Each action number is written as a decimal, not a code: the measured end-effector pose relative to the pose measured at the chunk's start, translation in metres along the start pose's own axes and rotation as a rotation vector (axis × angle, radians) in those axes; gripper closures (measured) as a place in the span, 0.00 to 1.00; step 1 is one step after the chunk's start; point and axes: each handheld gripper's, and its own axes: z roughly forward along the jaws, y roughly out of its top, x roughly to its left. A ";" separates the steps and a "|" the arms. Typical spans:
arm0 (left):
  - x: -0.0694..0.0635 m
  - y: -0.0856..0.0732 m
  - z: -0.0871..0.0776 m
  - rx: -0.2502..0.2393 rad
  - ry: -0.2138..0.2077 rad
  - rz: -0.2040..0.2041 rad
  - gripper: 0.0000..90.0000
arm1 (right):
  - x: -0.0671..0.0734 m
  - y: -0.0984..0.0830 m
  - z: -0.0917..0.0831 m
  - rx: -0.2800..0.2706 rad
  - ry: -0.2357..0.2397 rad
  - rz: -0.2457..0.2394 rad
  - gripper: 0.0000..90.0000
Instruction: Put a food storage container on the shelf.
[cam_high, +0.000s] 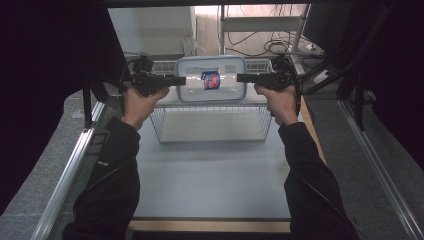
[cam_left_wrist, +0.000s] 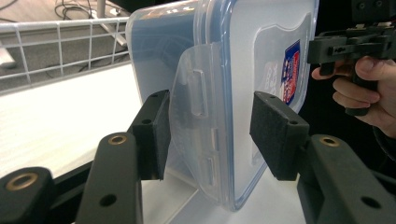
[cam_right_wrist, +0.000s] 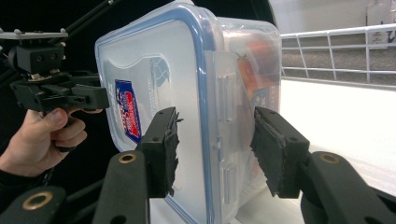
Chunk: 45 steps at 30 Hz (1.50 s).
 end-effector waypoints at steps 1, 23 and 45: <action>0.000 0.000 0.000 -0.001 0.003 0.012 0.54 | -0.001 0.000 0.000 -0.003 0.001 -0.001 0.57; -0.002 0.000 0.008 -0.008 0.083 0.086 0.45 | 0.010 -0.001 0.009 0.004 -0.149 -0.116 0.57; -0.019 -0.008 0.003 -0.043 0.211 0.198 0.61 | 0.015 -0.007 -0.001 -0.028 -0.163 -0.168 0.75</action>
